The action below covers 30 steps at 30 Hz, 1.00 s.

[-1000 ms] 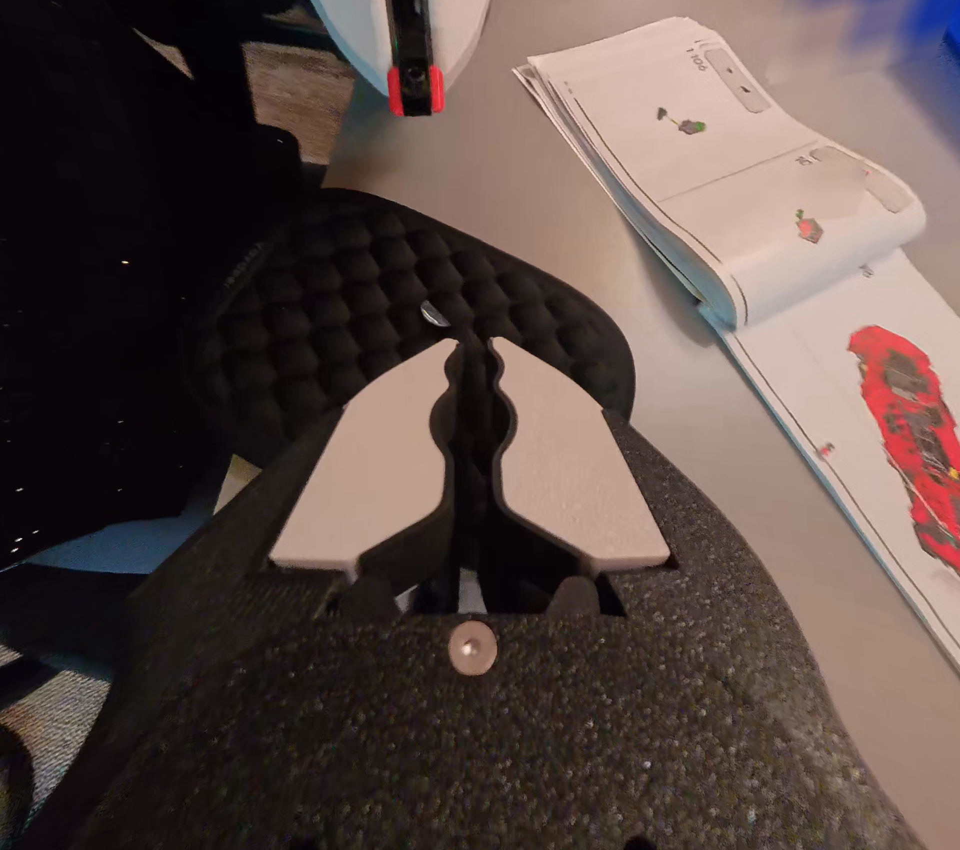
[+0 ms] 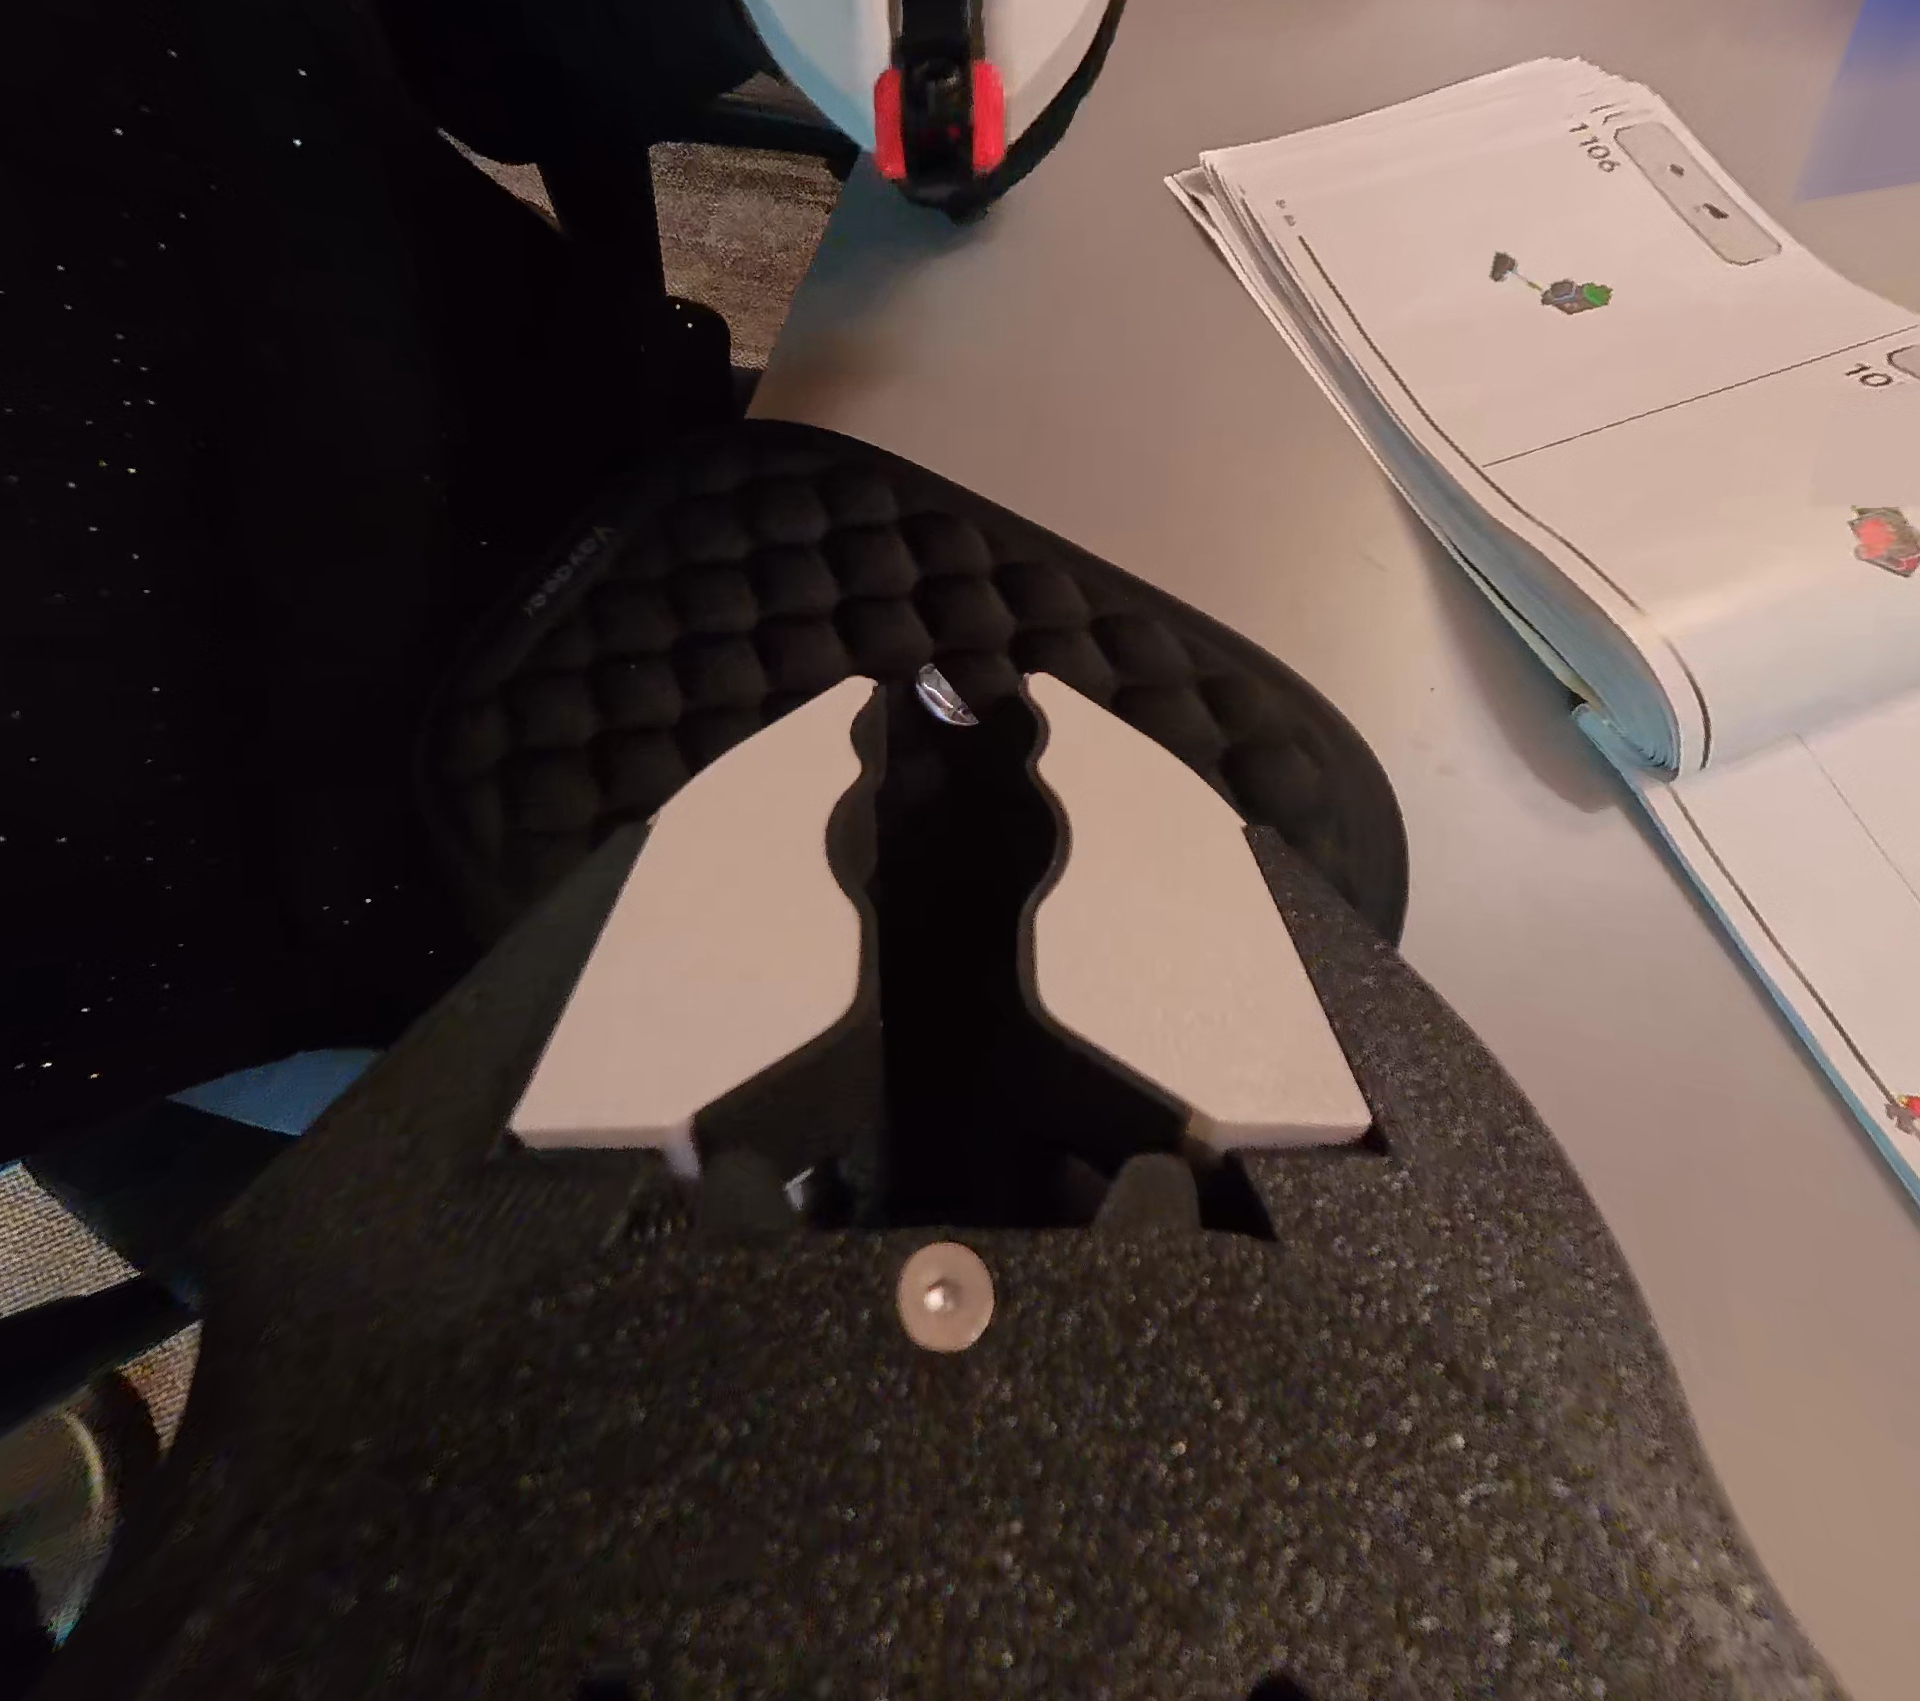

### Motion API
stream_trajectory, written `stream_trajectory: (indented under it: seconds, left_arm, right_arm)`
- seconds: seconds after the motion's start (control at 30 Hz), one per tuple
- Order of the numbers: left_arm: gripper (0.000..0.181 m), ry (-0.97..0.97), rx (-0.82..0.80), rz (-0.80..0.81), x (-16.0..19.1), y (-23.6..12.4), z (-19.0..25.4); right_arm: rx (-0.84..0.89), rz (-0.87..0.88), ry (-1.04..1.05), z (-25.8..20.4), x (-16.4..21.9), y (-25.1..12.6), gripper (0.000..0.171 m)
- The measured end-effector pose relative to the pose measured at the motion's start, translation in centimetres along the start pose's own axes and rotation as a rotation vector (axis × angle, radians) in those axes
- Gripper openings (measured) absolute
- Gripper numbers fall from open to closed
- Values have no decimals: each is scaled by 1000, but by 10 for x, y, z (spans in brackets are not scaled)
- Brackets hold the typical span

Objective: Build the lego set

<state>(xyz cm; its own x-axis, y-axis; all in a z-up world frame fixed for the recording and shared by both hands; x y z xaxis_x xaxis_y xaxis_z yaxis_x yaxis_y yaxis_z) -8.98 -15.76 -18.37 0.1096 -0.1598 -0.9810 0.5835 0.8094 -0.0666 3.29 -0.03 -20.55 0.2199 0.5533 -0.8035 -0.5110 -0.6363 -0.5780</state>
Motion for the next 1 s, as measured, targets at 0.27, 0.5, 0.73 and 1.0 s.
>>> stream_trajectory:
  seconds: [0.27, 0.5, 0.73, 1.0]
  left_arm:
    - [7, -10, -15, 19, 0, -2, -1]
    - [8, -5, -29, 25, -1, -2, -1]
    - [7, -8, -38, 31, -1, -2, -2]
    - [7, 1, -49, 41, -1, -3, -1]
  right_arm:
    - [13, -17, -15, -7, -2, 0, 18]
    - [40, -3, 0, -13, -2, 0, 17]
    - [187, 103, 17, -12, 0, -3, 25]
    - [298, 212, 13, -11, -1, -13, 33]
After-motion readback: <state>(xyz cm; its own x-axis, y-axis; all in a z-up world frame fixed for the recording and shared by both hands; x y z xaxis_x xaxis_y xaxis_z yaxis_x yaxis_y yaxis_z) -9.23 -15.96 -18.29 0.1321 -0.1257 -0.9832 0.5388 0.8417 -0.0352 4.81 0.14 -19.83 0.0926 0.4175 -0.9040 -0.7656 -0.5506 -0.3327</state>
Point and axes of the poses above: each gripper's, where its closed fingertips meet, y out along the fingers, x out of its underside, z = x × y across the jaws, the point moved 9 cm from there along -y, back along the fingers, and after that the axes turned 11 degrees about -y, right-handed, at the moved point
